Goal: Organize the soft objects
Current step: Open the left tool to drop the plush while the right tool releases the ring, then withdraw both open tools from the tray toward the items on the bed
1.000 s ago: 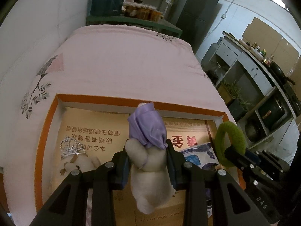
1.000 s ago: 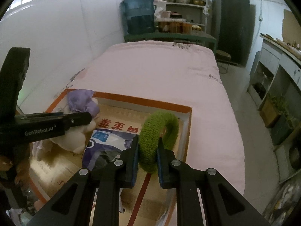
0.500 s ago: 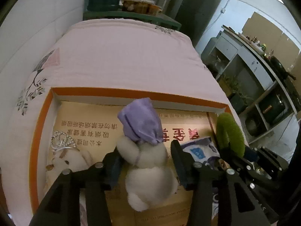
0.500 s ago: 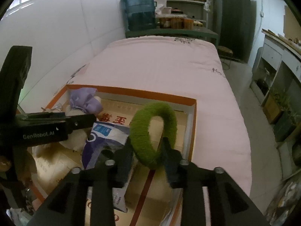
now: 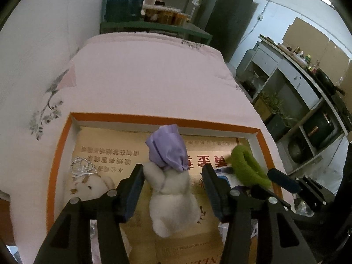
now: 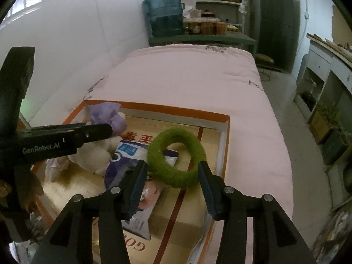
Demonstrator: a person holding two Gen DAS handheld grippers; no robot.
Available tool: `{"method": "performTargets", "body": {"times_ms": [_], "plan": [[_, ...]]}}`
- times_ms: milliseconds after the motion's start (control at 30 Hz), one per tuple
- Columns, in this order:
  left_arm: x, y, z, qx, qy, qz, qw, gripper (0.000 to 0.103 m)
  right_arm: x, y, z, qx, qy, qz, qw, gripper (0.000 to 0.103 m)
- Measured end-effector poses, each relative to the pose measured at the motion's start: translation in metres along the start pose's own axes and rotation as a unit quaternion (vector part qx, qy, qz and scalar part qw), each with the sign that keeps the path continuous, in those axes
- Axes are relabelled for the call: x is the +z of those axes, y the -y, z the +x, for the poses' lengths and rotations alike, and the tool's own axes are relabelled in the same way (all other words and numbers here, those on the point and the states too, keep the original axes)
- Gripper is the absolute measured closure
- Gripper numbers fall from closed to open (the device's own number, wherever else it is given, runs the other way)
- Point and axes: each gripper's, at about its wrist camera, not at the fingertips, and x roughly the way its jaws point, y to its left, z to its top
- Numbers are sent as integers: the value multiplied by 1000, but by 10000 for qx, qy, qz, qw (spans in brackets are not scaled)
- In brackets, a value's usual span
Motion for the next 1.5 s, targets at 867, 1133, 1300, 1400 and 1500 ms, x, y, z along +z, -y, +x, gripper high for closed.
{"method": "performTargets", "body": {"times_ms": [867, 1133, 1300, 1400, 1500], "plan": [[-21, 22, -77, 215, 550, 347, 9977, 49, -11, -25, -70, 47, 382, -10, 9993, 54], [-32, 26, -101, 221, 728, 428, 9962, 49, -17, -35, -90, 35, 461, -54, 9989, 53], [-38, 28, -114, 226, 790, 457, 9956, 49, -22, -42, -102, 27, 507, -80, 9987, 53], [-43, 29, -122, 217, 850, 456, 9951, 49, -24, -46, -108, 26, 522, -101, 9986, 54], [-47, 29, -131, 229, 919, 460, 9944, 49, -28, -51, -114, 24, 531, -119, 9985, 54]]}}
